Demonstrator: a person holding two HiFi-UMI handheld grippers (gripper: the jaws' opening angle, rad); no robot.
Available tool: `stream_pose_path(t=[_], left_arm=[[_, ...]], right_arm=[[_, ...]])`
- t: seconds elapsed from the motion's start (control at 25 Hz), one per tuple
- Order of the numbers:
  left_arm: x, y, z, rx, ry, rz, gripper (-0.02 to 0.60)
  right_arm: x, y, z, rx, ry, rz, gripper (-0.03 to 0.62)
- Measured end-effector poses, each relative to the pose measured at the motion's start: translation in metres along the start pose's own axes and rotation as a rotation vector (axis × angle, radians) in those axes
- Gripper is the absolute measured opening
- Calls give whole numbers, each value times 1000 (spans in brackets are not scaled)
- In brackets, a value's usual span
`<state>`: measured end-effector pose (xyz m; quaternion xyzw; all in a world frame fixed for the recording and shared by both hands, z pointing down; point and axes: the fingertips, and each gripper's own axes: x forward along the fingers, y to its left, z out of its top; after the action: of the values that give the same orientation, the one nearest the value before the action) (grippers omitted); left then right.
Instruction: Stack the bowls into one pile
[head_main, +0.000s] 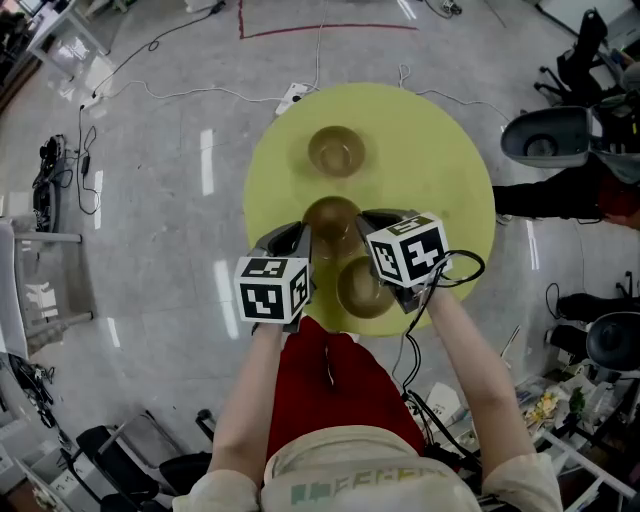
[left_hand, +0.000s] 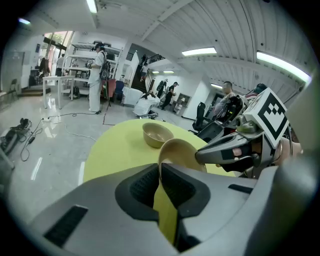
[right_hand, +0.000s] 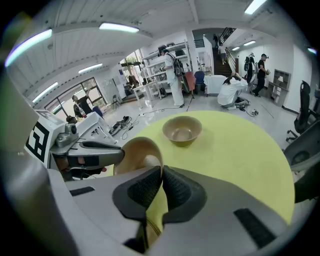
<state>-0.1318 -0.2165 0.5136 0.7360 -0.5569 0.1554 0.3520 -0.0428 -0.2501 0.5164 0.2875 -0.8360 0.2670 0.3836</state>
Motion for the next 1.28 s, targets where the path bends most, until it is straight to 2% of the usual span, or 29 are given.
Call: stream_pose_path(t=[0.6, 0.92, 1.28], left_arm=[[-27, -34, 24, 86, -71, -6, 28], [-49, -68, 24, 133, -100, -29, 28], [-72, -108, 7, 180, -116, -53, 28]], right_arm=[[-52, 5, 7, -21, -150, -53, 43], [-91, 8, -7, -10, -203, -79, 41], [-131, 13, -36, -1, -244, -101, 41]])
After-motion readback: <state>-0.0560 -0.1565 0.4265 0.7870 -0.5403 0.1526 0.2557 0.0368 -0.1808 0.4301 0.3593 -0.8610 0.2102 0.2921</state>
